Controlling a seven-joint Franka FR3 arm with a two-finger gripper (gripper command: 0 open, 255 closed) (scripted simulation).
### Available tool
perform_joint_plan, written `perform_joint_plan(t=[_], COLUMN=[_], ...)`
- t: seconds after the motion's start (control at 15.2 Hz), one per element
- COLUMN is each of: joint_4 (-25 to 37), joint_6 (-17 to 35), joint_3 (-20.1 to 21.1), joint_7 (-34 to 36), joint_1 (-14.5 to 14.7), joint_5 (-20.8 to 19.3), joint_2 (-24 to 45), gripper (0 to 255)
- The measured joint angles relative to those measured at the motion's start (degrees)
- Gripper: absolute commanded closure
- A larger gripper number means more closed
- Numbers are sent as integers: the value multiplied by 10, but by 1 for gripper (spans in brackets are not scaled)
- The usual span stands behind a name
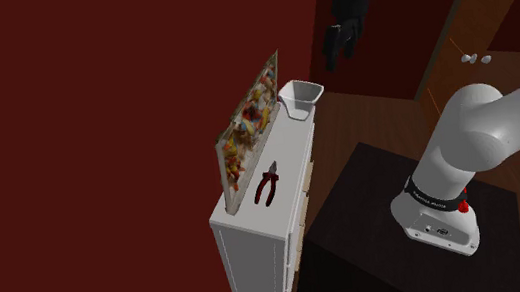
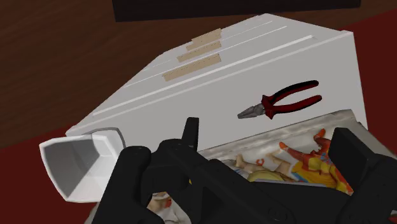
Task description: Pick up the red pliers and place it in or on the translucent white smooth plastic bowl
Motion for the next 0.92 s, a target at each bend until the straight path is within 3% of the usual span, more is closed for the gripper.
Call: perform_joint_plan(t=[0.2, 0.59, 0.92], joint_4=[-18, -87, -117], joint_6=[22, 139, 251], joint_3=[8, 46, 86], joint_7=[16, 95, 169], joint_1=[-2, -11, -19], joint_5=[5, 28, 46], joint_2=[4, 53, 134], gripper=[0, 0, 0])
